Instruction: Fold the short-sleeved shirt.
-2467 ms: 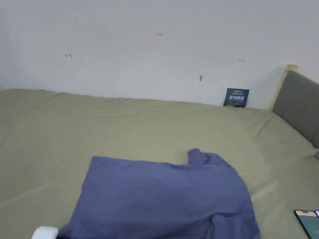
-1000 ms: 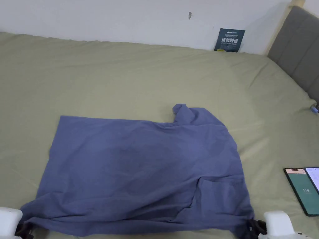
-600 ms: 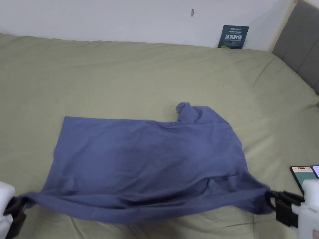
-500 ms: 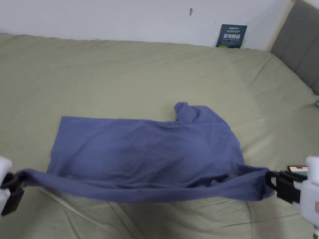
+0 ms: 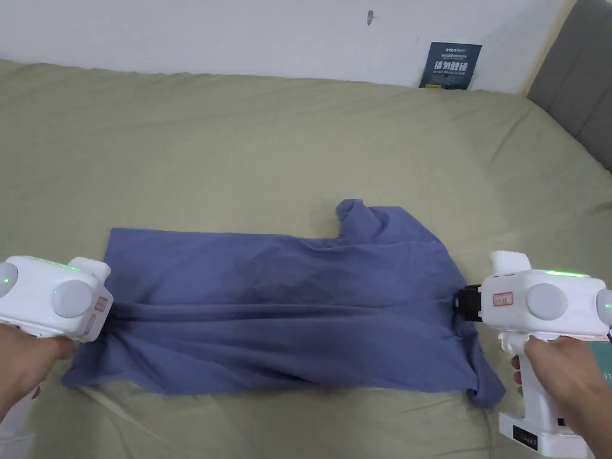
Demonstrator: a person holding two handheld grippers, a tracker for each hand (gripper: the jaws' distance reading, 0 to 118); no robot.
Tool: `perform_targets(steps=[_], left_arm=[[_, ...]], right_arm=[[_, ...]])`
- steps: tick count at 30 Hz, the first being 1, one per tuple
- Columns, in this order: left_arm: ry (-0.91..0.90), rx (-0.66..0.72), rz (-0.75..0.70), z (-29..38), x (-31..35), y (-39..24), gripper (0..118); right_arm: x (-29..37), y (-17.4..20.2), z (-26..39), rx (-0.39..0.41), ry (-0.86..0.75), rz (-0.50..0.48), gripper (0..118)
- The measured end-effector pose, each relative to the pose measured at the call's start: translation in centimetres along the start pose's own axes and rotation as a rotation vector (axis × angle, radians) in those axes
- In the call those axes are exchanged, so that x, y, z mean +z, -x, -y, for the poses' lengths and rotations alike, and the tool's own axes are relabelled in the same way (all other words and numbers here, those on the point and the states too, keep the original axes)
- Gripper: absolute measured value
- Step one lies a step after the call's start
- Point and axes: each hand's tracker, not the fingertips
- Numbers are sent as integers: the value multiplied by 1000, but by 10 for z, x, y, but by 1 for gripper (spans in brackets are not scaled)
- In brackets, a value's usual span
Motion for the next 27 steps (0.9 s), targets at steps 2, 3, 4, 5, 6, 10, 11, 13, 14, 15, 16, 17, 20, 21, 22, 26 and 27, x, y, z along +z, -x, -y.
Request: perform_targets(steps=[2, 3, 4, 5, 6, 10, 11, 13, 14, 15, 16, 17, 20, 21, 22, 26, 27], left_arm=[[-98, 75, 36, 13, 11, 9, 61], [-140, 97, 74, 21, 20, 14, 96], [-244, 119, 112, 32, 36, 18, 106], [-324, 151, 117, 45, 51, 21, 105], [-394, 172, 113, 61, 67, 22, 105], [-745, 273, 78, 147, 133, 10, 105], [-758, 277, 71, 165, 149, 1, 104], [-757, 284, 59, 200, 168, -15, 91], [-756, 275, 62, 215, 174, -22, 52], [-735, 252, 41, 223, 176, -29, 12], [-696, 230, -4, 227, 175, -36, 0], [-696, 226, -10, 235, 174, -41, 0], [-573, 214, 35, 243, 147, -34, 0], [-583, 198, 43, 242, 141, -33, 0], [-570, 189, 41, 239, 135, -32, 0], [-512, 143, 41, 219, 111, -25, 0], [-512, 136, 34, 209, 106, -25, 0]], right_arm=[[1, -4, 8, 60, -3, 4, 104], [11, -3, 14, 87, -42, 8, 117], [26, 0, 23, 121, -130, 25, 118], [43, 4, 34, 141, -195, 23, 118], [60, 12, 48, 148, -239, 12, 118], [129, 48, 124, 155, -335, -38, 117], [143, 55, 145, 152, -344, -81, 116], [164, 68, 180, 131, -357, -124, 96], [174, 78, 193, 118, -365, -120, 60], [180, 84, 205, 118, -368, -111, 30], [185, 91, 215, 117, -372, -99, 11], [190, 95, 222, 119, -383, -91, 11], [198, 101, 232, 96, -374, -130, 11], [198, 103, 234, 96, -373, -126, 11], [198, 103, 235, 98, -371, -125, 11], [195, 104, 233, 102, -346, -136, 11], [194, 105, 232, 103, -343, -136, 11]])
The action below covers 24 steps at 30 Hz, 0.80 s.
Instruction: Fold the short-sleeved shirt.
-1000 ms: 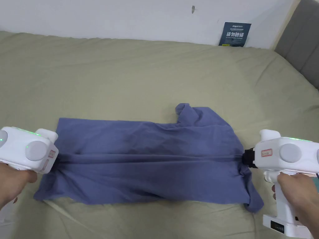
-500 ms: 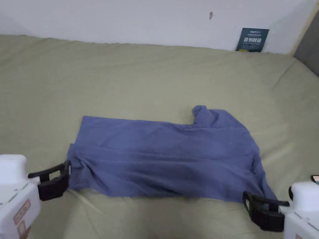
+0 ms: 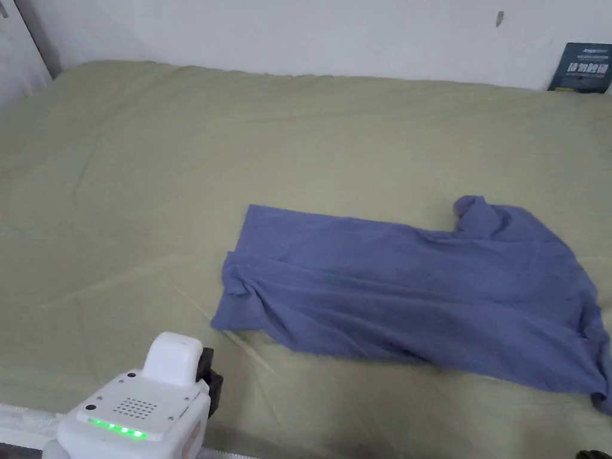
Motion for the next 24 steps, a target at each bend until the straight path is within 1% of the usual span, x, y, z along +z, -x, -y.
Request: perform_targets(steps=[2, 3, 4, 5, 6, 7, 9, 11, 13, 14, 15, 16, 17, 18, 19, 20, 22, 24], left_arm=[[35, -13, 7, -10, -22, 5, 0], [48, -21, 13, -14, -35, 10, 18], [82, -16, 31, -20, -48, 12, 56], [133, -9, 49, -24, -63, 15, 111], [159, 2, 38, -26, -74, 20, 118], [140, -14, 18, -28, -88, 22, 117], [165, -29, -7, -35, -111, 23, 117], [178, -11, -6, -37, -131, 27, 115], [233, -7, 10, -42, -145, 28, 107], [267, -34, 10, -41, -151, 26, 89], [280, -63, 15, -41, -154, 23, 67], [271, -74, 93, -40, -152, 21, 50], [253, -67, 111, -45, -146, 19, 29], [249, -85, 90, -47, -143, 14, 7], [236, -120, 89, -48, -141, 9, 6], [214, -183, 42, -48, -138, 1, 6], [238, -153, 76, -54, -130, 3, 6], [204, -133, 75, -57, -119, 3, 6]], right_arm=[[-4, 1, -2, 5, 7, 4, 11], [-6, -1, -4, 6, 10, 6, 11], [-9, -1, -6, 5, 13, 10, 11], [-12, -1, -8, 3, 15, 13, 11], [-14, -2, -9, 1, 19, 15, 11], [-17, -3, -11, -2, 23, 19, 11], [-23, -5, -15, -7, 32, 28, 11], [-29, -9, -18, -11, 41, 39, 11], [-36, -12, -21, -14, 53, 53, 11], [-39, -14, -23, -17, 59, 61, 11], [-41, -16, -24, -21, 62, 65, 11], [-43, -18, -26, -27, 64, 69, 11], [-46, -21, -28, -31, 65, 72, 11], [-49, -23, -30, -33, 69, 80, 11], [-52, -26, -32, -32, 75, 89, 11], [-56, -29, -34, -28, 85, 98, 11], [-70, -40, -37, -17, 118, 117, 11], [-85, -54, -39, -10, 141, 136, 11]])
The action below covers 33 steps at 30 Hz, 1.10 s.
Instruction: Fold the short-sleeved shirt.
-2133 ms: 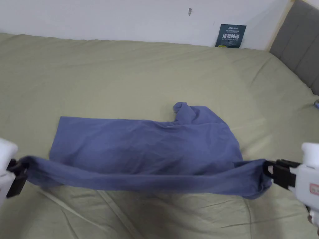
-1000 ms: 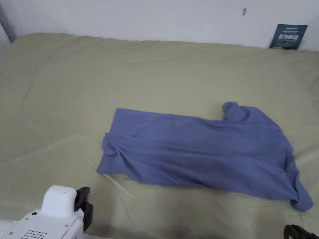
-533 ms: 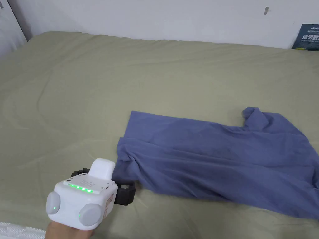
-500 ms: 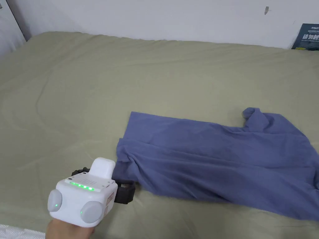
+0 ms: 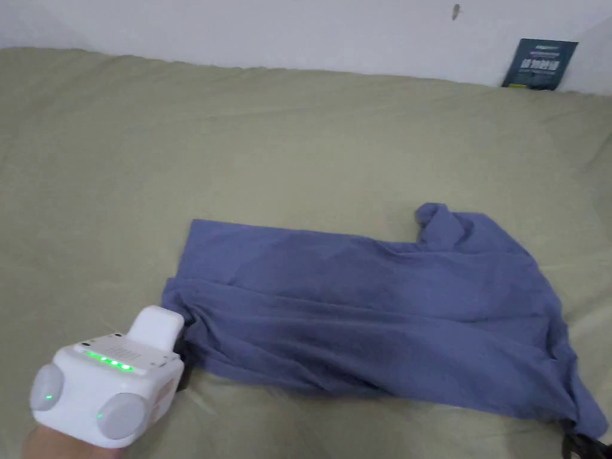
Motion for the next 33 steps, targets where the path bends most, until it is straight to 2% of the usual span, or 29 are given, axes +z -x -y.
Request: perform_targets(steps=[1, 2, 3, 4, 5, 11, 12, 13, 14, 15, 18, 23, 29, 33], left_arm=[[-4, 2, 2, -4, 6, 5, 6], [-23, -1, -12, -5, 11, 4, 6], [-33, -9, -17, -7, 16, 3, 6], [-33, -13, -15, -9, 20, 3, 6], [-34, -17, -13, -16, 32, -3, 6], [-35, -22, 5, -16, 30, -4, 6], [-30, -14, 2, -15, 30, -4, 6], [-31, 3, 10, -14, 24, 2, 6], [-36, 16, 14, -13, 23, 2, 6], [-29, 25, 15, -14, 23, 2, 6], [-20, 53, 26, -13, 20, 6, 6], [-52, 87, 45, -14, 45, 13, 6], [-55, 13, 51, -7, 109, 8, 6], [-5, -21, 8, 20, 115, 12, 6]], right_arm=[[-10, -8, -2, 2, 9, 3, 11], [-21, -16, -4, 3, 17, 6, 24], [-33, -24, -3, 3, 20, 18, 55], [-46, -32, -3, -1, 23, 49, 97], [-59, -39, -4, -1, 46, 96, 118], [-110, -60, 3, 9, 173, 107, 118], [-111, -62, 3, -8, 174, 92, 112], [-111, -63, 4, -39, 170, 72, 95], [-109, -63, 3, -48, 158, 70, 43], [-105, -62, 3, -64, 140, 20, 19], [-93, -48, -4, -21, 108, 25, 12], [-56, -55, -28, -63, 91, -34, 12], [6, -71, -44, -70, 113, -82, 12], [14, -76, -25, -22, 208, -91, 12]])
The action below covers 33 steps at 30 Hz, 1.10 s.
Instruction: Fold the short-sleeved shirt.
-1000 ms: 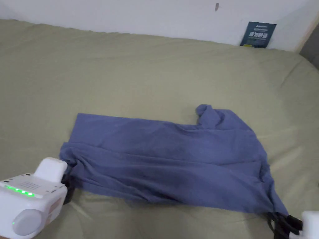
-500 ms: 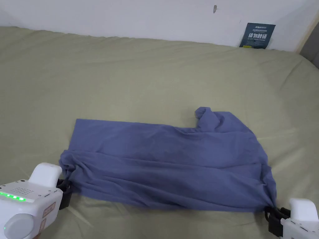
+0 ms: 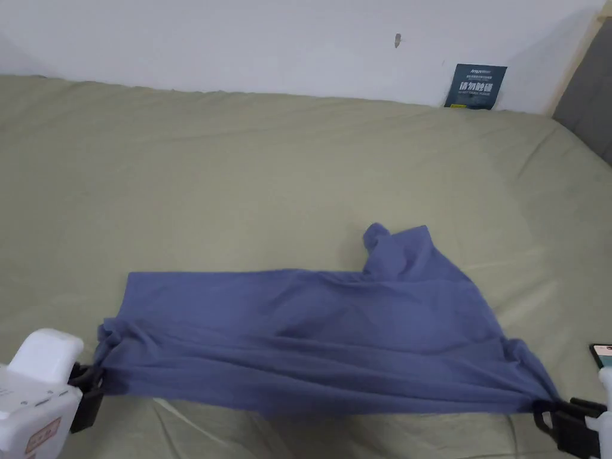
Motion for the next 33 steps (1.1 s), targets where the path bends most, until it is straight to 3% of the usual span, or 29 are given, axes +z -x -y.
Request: perform_targets(steps=[7, 8, 9, 10, 11, 12, 16, 18, 19, 20, 21, 22, 23, 24, 26, 28, 33], left_arm=[[106, 64, 50, 53, -38, -2, 6], [67, 90, 45, 55, -38, -6, 7], [25, 108, 48, 57, -37, -6, 16], [-26, 125, 41, 59, -34, -6, 62], [-46, 125, 17, 59, -22, -4, 98], [-67, 117, 12, 58, -11, -3, 105], [-305, 91, -34, 46, 53, -9, 103], [-425, 84, -59, 38, 76, -18, 103], [-462, 105, -69, 34, 83, -21, 102], [-479, 135, -51, 23, 90, -28, 96], [-471, 166, -9, 17, 90, -29, 76], [-443, 185, 54, 10, 88, -29, 21], [-400, 184, 70, 3, 80, -30, 0], [-347, 182, 0, -1, 71, -34, 0], [-360, 110, 23, -9, 53, -35, 0], [-307, 156, 24, -21, 30, -25, 0], [-175, 119, -52, -60, -57, 13, 0]], right_arm=[[-49, -1, 53, -14, 127, -7, 12], [-51, -3, 59, -29, 109, -11, 18], [-49, -5, 62, -60, 82, -20, 44], [-47, -5, 62, -81, 93, -19, 94], [-38, -5, 61, -110, 111, -38, 115], [-24, -3, 59, -119, 88, -49, 118], [46, 22, 42, -81, -204, -10, 118], [69, 38, 34, -88, -344, -40, 115], [78, 45, 29, -109, -401, -63, 101], [82, 52, 25, -130, -431, -81, 74], [83, 61, 20, -139, -455, -65, 40], [81, 71, 14, -125, -466, -23, 11], [78, 78, 10, -100, -478, 0, 11], [76, 83, 7, -86, -501, -17, 11], [65, 92, -1, -65, -496, -43, 11], [55, 100, -10, -22, -473, -47, 11], [21, 108, -27, 58, -424, -43, 11]])
